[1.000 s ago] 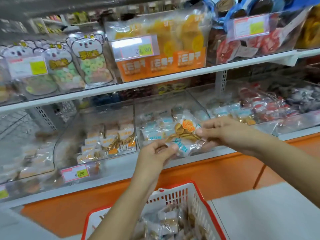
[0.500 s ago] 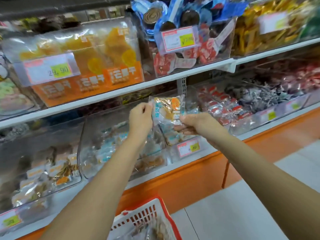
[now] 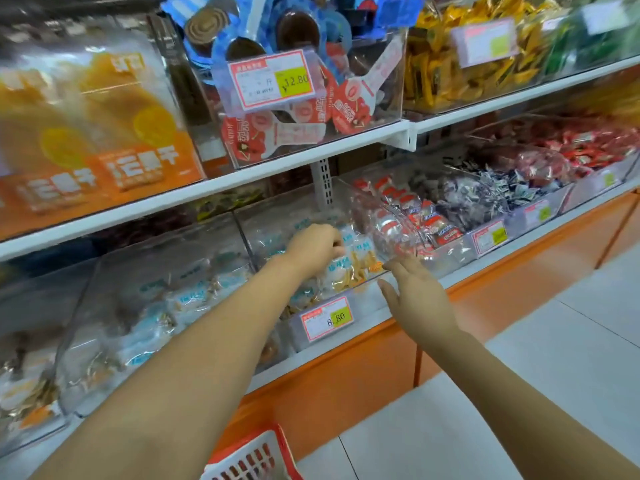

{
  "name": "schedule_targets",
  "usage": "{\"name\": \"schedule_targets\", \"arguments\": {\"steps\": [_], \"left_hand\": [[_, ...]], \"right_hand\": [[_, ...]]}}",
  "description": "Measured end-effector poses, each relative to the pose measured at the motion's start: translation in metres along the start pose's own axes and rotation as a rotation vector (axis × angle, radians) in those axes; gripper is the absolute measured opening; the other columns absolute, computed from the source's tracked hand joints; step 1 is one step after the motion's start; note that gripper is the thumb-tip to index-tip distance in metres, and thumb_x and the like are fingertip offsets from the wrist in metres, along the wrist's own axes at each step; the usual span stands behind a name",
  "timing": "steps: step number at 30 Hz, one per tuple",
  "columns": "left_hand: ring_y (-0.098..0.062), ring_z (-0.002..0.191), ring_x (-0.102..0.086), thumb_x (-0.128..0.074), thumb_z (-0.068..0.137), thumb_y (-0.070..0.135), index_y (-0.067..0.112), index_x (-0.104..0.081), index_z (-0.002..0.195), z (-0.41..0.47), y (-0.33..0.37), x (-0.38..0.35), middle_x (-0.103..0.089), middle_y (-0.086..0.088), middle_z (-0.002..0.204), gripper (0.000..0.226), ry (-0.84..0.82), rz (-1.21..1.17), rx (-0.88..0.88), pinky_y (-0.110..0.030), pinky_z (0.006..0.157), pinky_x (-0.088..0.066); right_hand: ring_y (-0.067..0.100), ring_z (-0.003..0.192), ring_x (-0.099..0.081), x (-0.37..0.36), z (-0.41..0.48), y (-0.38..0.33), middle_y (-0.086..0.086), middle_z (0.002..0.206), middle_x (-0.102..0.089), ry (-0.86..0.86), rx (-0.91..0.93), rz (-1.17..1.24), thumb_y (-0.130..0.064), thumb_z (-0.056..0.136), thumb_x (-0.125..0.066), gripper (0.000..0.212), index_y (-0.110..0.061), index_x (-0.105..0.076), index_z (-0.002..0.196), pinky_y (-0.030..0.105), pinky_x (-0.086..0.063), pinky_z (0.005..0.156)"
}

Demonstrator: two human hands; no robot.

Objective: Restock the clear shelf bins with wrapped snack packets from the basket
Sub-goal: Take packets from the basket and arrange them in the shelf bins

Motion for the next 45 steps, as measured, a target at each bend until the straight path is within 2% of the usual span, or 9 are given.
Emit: {"name": "schedule_targets", "arguments": {"steps": [6, 9, 15, 21, 26, 29, 37, 42, 45], "left_hand": [[-0.023, 0.067, -0.049, -0.055, 0.093, 0.017, 0.016, -0.047, 0.058, 0.013, -0.016, -0.021, -0.047, -0.002, 0.063, 0.036, -0.059, 0.119, 0.036, -0.028, 0.053, -0.031], [-0.021, 0.082, -0.062, -0.059, 0.092, 0.028, 0.016, -0.068, 0.087, 0.012, -0.018, -0.022, -0.065, 0.000, 0.086, 0.016, -0.077, 0.099, 0.032, -0.031, 0.066, -0.047], [-0.025, 0.101, -0.062, -0.056, 0.094, 0.019, 0.010, -0.064, 0.120, -0.022, -0.011, 0.003, -0.066, -0.009, 0.115, 0.028, 0.037, -0.003, 0.051, -0.038, 0.087, -0.051], [-0.017, 0.066, -0.055, -0.052, 0.096, 0.033, 0.010, -0.059, 0.077, -0.151, -0.003, 0.047, -0.060, -0.001, 0.070, 0.030, 0.394, -0.222, 0.005, -0.031, 0.061, -0.045], [-0.012, 0.049, -0.036, -0.053, 0.095, 0.038, 0.014, -0.039, 0.057, -0.263, -0.046, 0.010, -0.035, 0.001, 0.051, 0.047, 0.365, -0.362, 0.174, -0.026, 0.051, -0.027], [-0.011, 0.050, -0.034, -0.054, 0.095, 0.036, 0.017, -0.036, 0.056, -0.310, -0.077, -0.040, -0.034, 0.002, 0.052, 0.047, 0.231, -0.413, 0.318, -0.026, 0.052, -0.026], [-0.006, 0.078, -0.051, -0.062, 0.092, 0.024, 0.022, -0.057, 0.087, -0.400, -0.112, -0.205, -0.056, 0.007, 0.092, 0.007, -0.462, -0.508, 0.543, -0.021, 0.070, -0.039], [-0.016, 0.087, -0.050, -0.059, 0.090, 0.028, 0.013, -0.053, 0.117, -0.429, -0.105, -0.231, -0.053, -0.001, 0.096, 0.031, -0.648, -0.409, 0.589, -0.021, 0.063, -0.039], [-0.020, 0.112, -0.052, -0.067, 0.087, 0.036, 0.011, -0.038, 0.138, -0.432, -0.108, -0.232, -0.053, -0.006, 0.130, 0.064, -0.681, -0.388, 0.646, -0.027, 0.089, -0.045]], "right_hand": [[0.015, 0.148, -0.008, -0.001, -0.001, 0.001, -0.001, 0.156, -0.026, -0.085, 0.044, -0.015, -0.030, 0.102, -0.042, 0.049, -0.015, -0.032, 0.148, 0.027, -0.019, 0.115], [0.014, 0.148, -0.004, -0.005, -0.004, 0.005, -0.002, 0.158, -0.020, -0.112, 0.046, -0.005, -0.032, 0.100, -0.044, 0.056, -0.017, -0.026, 0.150, 0.029, -0.021, 0.115], [0.018, 0.149, -0.001, -0.006, -0.003, 0.003, 0.003, 0.161, -0.011, -0.198, 0.026, -0.072, -0.028, 0.099, -0.049, 0.065, -0.013, -0.016, 0.153, 0.032, -0.016, 0.117], [0.026, 0.142, -0.025, -0.004, -0.024, -0.050, 0.011, 0.154, -0.028, -0.211, 0.039, -0.022, -0.023, 0.097, -0.051, 0.054, -0.006, -0.034, 0.145, 0.037, -0.032, 0.110], [0.028, 0.095, -0.050, -0.011, -0.086, -0.138, 0.014, 0.104, -0.054, -0.212, 0.407, -0.126, -0.014, 0.098, -0.046, 0.020, -0.001, -0.057, 0.108, 0.036, -0.041, 0.078], [0.027, 0.084, -0.055, -0.049, -0.125, -0.155, 0.007, 0.091, -0.059, -0.505, 0.455, -0.157, -0.020, 0.095, -0.047, 0.015, -0.008, -0.055, 0.092, 0.037, -0.046, 0.069], [0.027, 0.131, -0.044, -0.152, -0.248, -0.113, 0.009, 0.145, -0.046, -1.114, 0.644, -0.515, -0.004, 0.093, -0.037, 0.046, -0.009, -0.047, 0.138, 0.040, -0.039, 0.107], [0.028, 0.140, -0.030, -0.159, -0.272, -0.097, 0.009, 0.158, -0.020, -1.178, 0.694, -0.584, 0.002, 0.095, -0.033, 0.055, -0.008, -0.029, 0.149, 0.037, -0.031, 0.112], [0.030, 0.131, -0.041, -0.162, -0.271, -0.092, 0.010, 0.153, -0.032, -1.192, 0.680, -0.582, 0.004, 0.091, -0.034, 0.057, -0.009, -0.034, 0.146, 0.039, -0.039, 0.106]]}}
Point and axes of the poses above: each hand's wrist, its own z-axis towards the middle knuckle, its own x-axis out of the back of the hand, y = z × x, the point moved 8 cm from there along z, towards the middle knuckle
